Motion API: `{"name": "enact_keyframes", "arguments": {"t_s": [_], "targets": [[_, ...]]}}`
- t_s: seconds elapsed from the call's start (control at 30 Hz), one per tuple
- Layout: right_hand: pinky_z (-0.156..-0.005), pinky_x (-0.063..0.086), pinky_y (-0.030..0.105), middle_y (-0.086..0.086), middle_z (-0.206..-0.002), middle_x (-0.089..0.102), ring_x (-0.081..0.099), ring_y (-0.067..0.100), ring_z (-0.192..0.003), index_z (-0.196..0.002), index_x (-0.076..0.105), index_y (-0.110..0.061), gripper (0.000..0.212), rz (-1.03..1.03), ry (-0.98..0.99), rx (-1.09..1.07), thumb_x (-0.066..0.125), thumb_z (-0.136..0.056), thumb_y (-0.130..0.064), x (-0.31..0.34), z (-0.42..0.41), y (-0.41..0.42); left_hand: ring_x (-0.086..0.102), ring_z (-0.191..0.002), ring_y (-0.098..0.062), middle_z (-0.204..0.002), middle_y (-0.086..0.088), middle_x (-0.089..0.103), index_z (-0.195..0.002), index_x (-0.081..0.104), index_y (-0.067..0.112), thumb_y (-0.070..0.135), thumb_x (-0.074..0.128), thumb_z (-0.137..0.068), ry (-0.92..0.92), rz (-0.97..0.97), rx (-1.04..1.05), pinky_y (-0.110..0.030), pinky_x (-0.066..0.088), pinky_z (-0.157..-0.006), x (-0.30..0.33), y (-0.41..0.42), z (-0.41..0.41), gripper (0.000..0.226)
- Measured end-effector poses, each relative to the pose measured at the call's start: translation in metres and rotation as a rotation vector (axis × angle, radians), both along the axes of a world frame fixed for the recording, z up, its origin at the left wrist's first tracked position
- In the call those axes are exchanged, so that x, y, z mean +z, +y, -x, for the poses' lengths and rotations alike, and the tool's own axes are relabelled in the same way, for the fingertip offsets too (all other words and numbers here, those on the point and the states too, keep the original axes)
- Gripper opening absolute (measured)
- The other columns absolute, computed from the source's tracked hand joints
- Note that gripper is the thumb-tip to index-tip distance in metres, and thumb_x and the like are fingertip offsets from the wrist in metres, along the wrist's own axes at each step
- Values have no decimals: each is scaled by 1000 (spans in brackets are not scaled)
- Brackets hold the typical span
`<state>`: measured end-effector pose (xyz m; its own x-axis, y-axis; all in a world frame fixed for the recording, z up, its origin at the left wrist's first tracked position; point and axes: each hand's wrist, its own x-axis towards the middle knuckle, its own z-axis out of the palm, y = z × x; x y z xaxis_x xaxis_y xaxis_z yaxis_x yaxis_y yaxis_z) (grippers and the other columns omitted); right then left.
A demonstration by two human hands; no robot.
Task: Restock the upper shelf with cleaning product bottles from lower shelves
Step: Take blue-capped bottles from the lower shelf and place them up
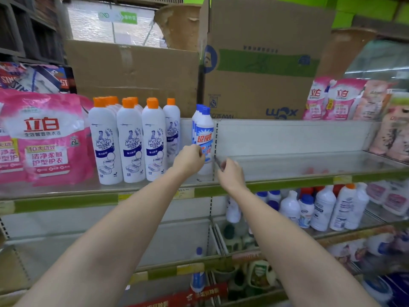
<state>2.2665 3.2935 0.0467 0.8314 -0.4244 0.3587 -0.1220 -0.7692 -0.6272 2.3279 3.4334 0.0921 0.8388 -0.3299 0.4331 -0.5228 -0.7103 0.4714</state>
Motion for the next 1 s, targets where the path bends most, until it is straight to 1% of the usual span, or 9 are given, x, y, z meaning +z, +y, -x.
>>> {"name": "enact_keyframes", "arguments": {"t_s": [0.07,0.17,0.3,0.4,0.5,0.57,0.7,0.83,1.0], "targets": [[-81,39,31,7,-107,53,52,25,-97,-107,57,-11,13,7,-15,-20,55,-95,-15,-5,19,-8,61,-76,-35,-80,-14,62,-76,56,7,26,52,-97,18,-19,-33,-32,43,-61,-9,-8,13,29],[-76,34,30,5,-100,51,51,25,-93,-97,52,-14,2,14,6,-60,54,-96,-14,-19,44,-26,54,-76,-33,-77,-12,56,-68,53,10,21,51,-96,55,-66,-105,-33,46,-66,-21,-26,34,30],[-70,33,32,8,-96,54,51,28,-89,-92,47,-13,5,-20,97,-93,52,-94,-12,-48,76,-53,57,-70,-34,-65,-8,53,-59,47,12,18,50,-90,114,-151,-196,-32,42,-60,-46,-54,57,32],[-69,35,31,4,-88,54,52,28,-85,-89,46,-13,9,-61,147,-113,52,-96,-12,-70,98,-72,62,-74,-34,-73,-12,61,-69,55,8,17,51,-92,173,-221,-253,-33,44,-60,-70,-75,74,25],[-69,37,32,-2,-80,53,51,24,-83,-77,43,-20,22,-123,183,-151,55,-95,-13,-89,110,-93,64,-83,-40,-77,-17,61,-61,46,12,14,50,-93,199,-278,-291,-33,41,-60,-91,-95,86,32],[-66,35,32,0,-83,55,53,23,-83,-80,46,-19,19,-162,188,-168,55,-95,-13,-101,116,-110,63,-82,-38,-77,-16,58,-62,42,11,10,47,-94,231,-306,-303,-36,41,-61,-101,-111,90,32],[-68,39,32,2,-85,58,55,22,-83,-89,54,-14,7,-210,184,-163,57,-95,-16,-124,117,-155,54,-70,-25,-74,-6,56,-68,52,12,16,48,-98,282,-336,-307,-32,41,-60,-120,-150,83,30],[-58,34,28,-3,-81,53,50,16,-76,-78,44,-25,24,-224,207,-154,54,-97,-14,-138,105,-209,64,-75,-28,-78,-9,65,-78,63,8,20,51,-97,315,-313,-321,-42,54,-70,-132,-200,74,25],[-72,39,32,7,-89,55,54,27,-87,-88,47,-13,11,-207,274,-195,55,-95,-15,-159,91,-281,57,-72,-23,-79,-5,59,-68,52,19,17,48,-96,321,-423,-298,-34,46,-64,-149,-268,61,28]]}}
